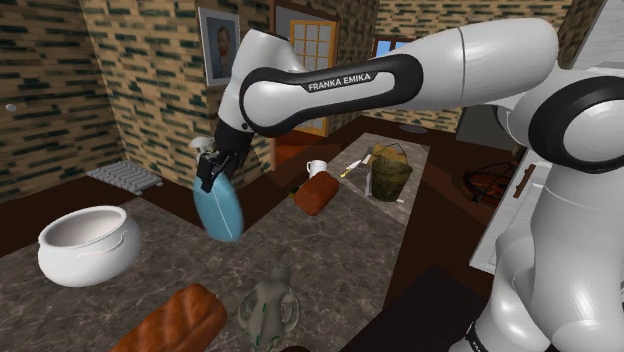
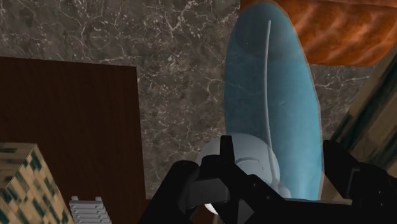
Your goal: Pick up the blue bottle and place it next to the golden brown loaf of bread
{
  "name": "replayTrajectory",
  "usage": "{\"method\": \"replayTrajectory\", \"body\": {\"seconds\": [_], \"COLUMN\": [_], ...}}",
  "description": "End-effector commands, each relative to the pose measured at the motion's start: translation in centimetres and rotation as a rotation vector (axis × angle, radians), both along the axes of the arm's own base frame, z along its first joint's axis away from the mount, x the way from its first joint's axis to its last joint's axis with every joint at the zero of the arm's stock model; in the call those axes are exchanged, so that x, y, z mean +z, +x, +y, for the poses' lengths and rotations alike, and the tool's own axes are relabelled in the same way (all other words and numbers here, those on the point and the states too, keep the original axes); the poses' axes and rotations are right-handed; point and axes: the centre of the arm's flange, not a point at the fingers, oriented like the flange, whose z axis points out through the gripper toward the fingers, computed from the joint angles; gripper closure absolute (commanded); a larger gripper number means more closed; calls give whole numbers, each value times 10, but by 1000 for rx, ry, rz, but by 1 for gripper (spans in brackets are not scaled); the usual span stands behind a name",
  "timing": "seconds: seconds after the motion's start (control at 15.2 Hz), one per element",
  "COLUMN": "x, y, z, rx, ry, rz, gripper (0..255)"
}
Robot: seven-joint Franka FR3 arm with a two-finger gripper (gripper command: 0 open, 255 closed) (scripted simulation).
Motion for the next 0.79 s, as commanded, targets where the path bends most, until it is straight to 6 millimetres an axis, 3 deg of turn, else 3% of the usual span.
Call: {"method": "replayTrajectory", "body": {"seconds": [0.0,0.73], "x": [-10,-68], "y": [0,0], "z": [-1,-1], "rx": [0,0], "ry": [1,1], "rz": [-1,-1], "gripper": [255,255]}}
